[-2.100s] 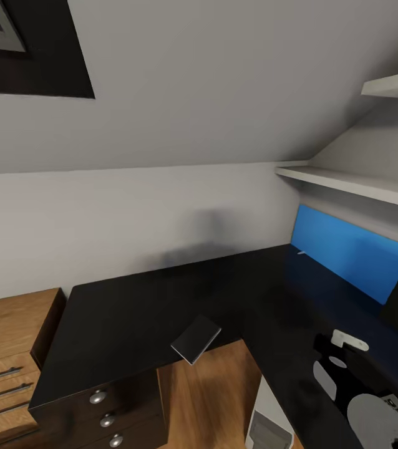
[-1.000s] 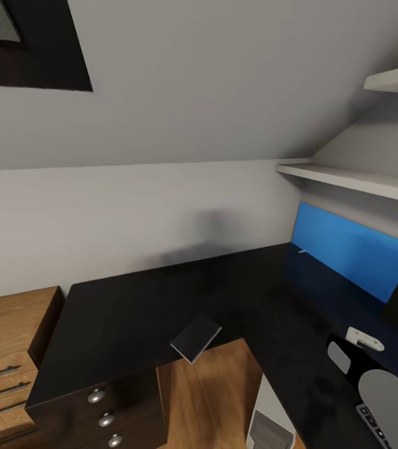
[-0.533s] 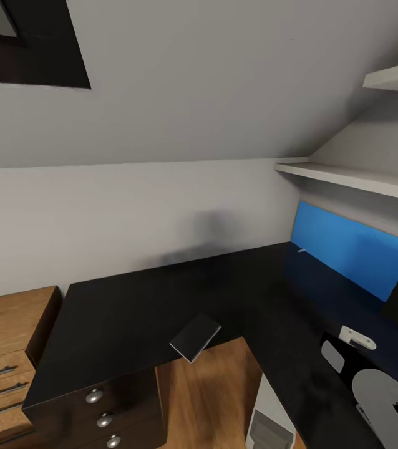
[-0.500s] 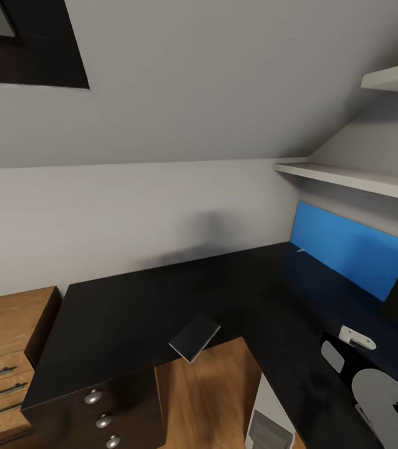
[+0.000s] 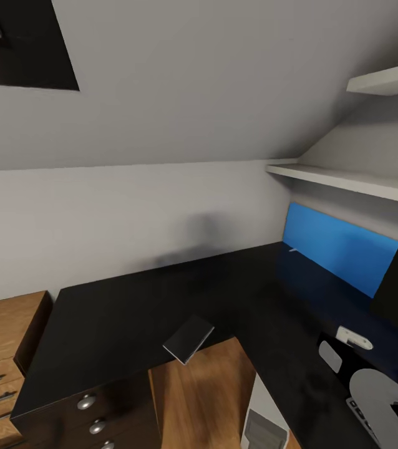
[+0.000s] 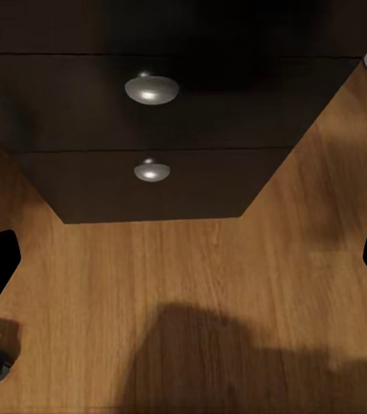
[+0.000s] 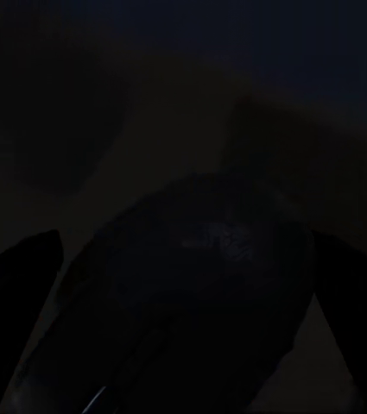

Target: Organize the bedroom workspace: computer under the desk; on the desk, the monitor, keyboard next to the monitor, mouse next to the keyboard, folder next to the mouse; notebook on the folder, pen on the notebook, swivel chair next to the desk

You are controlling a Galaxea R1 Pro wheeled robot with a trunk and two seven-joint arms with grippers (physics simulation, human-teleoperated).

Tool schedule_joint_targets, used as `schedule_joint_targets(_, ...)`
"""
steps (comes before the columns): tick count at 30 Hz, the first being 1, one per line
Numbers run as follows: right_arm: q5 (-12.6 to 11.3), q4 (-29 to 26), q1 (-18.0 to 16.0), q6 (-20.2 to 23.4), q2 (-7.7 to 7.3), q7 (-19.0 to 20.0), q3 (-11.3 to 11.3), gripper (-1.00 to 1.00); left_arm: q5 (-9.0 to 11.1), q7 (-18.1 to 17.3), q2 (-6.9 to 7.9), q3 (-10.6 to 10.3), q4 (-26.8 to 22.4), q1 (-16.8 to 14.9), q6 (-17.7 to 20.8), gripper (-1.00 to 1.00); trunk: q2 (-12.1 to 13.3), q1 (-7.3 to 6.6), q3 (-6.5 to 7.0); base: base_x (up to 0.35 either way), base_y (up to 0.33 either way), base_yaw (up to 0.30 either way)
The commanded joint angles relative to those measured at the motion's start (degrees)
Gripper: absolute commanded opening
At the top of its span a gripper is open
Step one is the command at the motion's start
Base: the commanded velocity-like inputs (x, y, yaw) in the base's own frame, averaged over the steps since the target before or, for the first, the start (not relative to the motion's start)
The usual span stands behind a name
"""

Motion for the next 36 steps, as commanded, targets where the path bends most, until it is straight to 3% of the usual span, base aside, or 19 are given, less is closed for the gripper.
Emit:
schedule_joint_targets(1, -0.2, -0.1, 0.0, 1.0, 0.07, -0.2, 0.0, -1.0, 0.4, 0.2, 0.03, -0.1, -0.1, 0.0, -0.1, 1.0, -0.1, 0.01, -0.06, 0.0, 0.0, -0.002)
schedule_joint_targets(6, -0.2, -0.2, 0.0, 5.6, 0.16, -0.2, -0.1, -1.0, 0.4, 0.2, 0.03, -0.1, 0.0, 0.0, -0.1, 1.0, -0.1, 0.01, -0.06, 0.0, 0.0, 0.0)
schedule_joint_targets(10, -0.2, -0.2, 0.0, 7.0, 0.18, -0.2, -0.3, -1.0, 0.3, 0.2, 0.03, -0.1, 0.0, 0.0, -0.1, 1.0, -0.1, 0.01, -0.06, -0.03, 0.0, 0.0)
schedule_joint_targets(17, -0.3, -0.2, 0.0, 7.3, 0.13, -0.3, -0.4, -1.0, 0.3, 0.2, 0.03, -0.1, 0.0, 0.0, -0.1, 1.0, -0.1, 0.01, -0.06, -0.181, 0.0, 0.0)
schedule_joint_targets(22, -4.1, -0.3, 0.0, 7.3, 0.06, -0.5, -0.6, -1.0, 0.3, 0.1, 0.03, -0.1, 0.0, 0.0, -0.2, 1.0, -0.1, 0.01, -0.06, -0.054, 0.0, 0.0)
schedule_joint_targets(26, -5.5, -0.3, 0.0, 7.3, 0.07, -0.5, -0.6, -1.0, 0.3, 0.1, 0.03, -0.1, 0.0, 0.0, -0.2, 1.0, -0.1, 0.01, -0.06, -0.009, 0.0, 0.0)
schedule_joint_targets(36, -5.7, -0.3, 0.0, 5.7, 0.16, -0.1, -0.3, -1.0, 0.2, 0.0, 0.03, -0.1, 0.0, 0.0, -0.2, 1.0, -0.1, 0.01, -0.06, 0.055, 0.0, 0.0)
